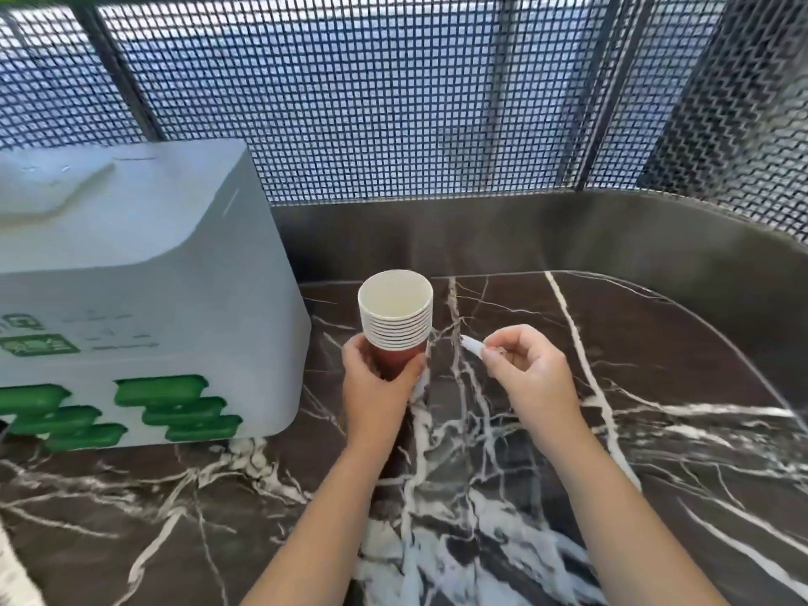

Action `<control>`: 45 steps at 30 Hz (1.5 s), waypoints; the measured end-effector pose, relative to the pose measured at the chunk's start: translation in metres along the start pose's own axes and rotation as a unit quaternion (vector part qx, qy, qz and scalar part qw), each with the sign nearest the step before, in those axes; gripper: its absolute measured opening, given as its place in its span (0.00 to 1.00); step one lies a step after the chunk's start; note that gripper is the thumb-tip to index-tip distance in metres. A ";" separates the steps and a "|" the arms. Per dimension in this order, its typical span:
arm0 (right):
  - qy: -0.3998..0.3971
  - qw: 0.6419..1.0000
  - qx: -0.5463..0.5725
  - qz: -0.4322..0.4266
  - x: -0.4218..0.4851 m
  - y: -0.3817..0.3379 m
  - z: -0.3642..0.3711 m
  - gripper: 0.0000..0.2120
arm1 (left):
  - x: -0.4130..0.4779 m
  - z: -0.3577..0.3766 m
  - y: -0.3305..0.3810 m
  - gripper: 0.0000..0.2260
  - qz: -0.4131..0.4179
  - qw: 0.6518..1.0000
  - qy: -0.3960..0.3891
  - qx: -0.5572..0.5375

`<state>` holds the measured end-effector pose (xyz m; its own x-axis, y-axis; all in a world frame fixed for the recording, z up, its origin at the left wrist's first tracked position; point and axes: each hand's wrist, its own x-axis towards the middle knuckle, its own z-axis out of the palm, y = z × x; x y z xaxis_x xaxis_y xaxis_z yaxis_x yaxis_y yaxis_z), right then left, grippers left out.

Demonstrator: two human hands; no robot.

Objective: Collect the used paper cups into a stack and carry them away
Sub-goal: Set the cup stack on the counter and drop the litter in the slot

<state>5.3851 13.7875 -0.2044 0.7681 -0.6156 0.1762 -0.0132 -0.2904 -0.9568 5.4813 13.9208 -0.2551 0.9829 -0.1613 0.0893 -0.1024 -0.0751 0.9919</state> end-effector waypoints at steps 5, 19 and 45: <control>0.016 1.000 0.021 0.006 0.028 0.006 0.004 0.05 | 0.034 0.017 -0.001 0.25 0.013 1.000 0.022 -0.008; 0.046 0.997 0.060 0.003 0.078 0.019 0.024 0.07 | 0.097 0.052 -0.015 0.26 0.014 0.999 0.044 -0.019; 0.048 0.997 0.057 0.008 0.082 0.029 0.027 0.05 | 0.113 0.066 -0.009 0.26 0.013 0.998 0.056 0.011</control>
<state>5.4656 13.7483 -0.2241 0.7037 -0.6881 0.1771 0.0525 -0.1982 -0.9787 5.5832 13.8387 -0.2603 0.9907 -0.0524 0.1252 -0.1298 -0.0951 0.9870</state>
